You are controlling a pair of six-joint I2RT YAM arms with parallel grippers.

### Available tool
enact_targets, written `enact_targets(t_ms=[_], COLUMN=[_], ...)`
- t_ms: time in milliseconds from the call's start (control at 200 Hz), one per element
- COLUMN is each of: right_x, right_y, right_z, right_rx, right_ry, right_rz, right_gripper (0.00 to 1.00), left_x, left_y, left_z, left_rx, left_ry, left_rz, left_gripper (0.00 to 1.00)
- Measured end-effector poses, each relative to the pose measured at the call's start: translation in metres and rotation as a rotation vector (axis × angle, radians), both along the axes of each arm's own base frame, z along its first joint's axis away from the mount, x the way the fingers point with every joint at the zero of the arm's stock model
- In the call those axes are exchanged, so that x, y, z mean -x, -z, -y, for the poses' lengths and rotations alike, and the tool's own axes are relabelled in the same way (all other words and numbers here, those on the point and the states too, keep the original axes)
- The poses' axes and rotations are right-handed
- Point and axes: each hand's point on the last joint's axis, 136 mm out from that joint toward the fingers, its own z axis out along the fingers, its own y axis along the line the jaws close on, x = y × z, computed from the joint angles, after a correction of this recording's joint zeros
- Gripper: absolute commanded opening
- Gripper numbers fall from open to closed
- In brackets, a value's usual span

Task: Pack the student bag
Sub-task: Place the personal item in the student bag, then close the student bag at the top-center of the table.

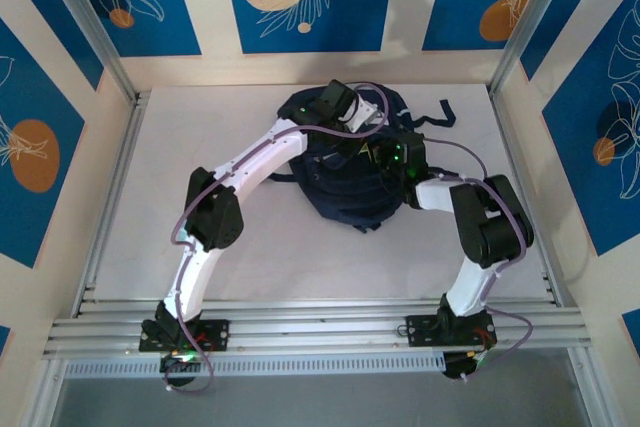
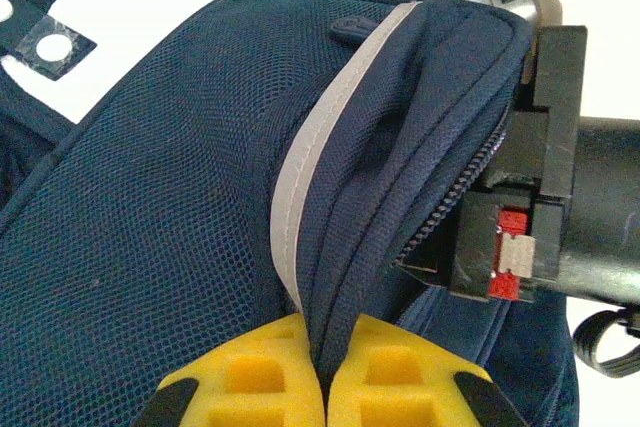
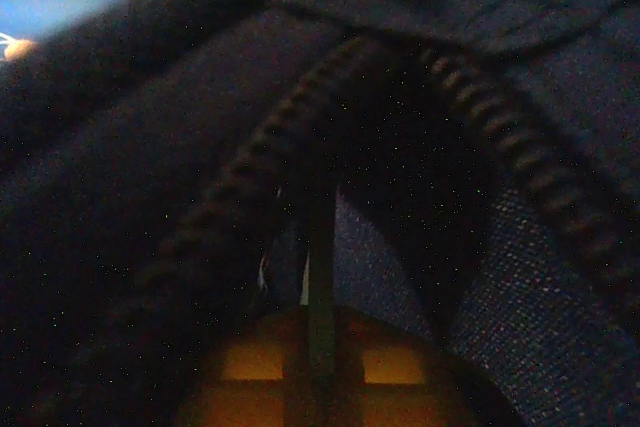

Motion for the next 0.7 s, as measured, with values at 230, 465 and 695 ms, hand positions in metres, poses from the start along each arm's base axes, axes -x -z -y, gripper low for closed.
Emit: enact_targets(t_ms=[230,465,695], right_x=[0.014,0.049,0.077], right_y=[-0.006,-0.042,-0.054], right_z=[0.006,0.030,0.057], right_rx=[0.010,0.126,0.261], right_ry=[0.035,-0.021,-0.142], right_rz=[-0.072,-0.086,-0.100], right_gripper=[0.53,0.61,0.64], left_x=[-0.007,-0.008,-0.004], left_y=[-0.001,-0.013,-0.006], left_z=[-0.005,0.001,0.003], left_rx=[0.038,0.116,0.110], left_ry=[-0.046,-0.047,-0.038], left_rz=[-0.037,-0.074,-0.095], left_gripper=[0.00,0.00,0.00])
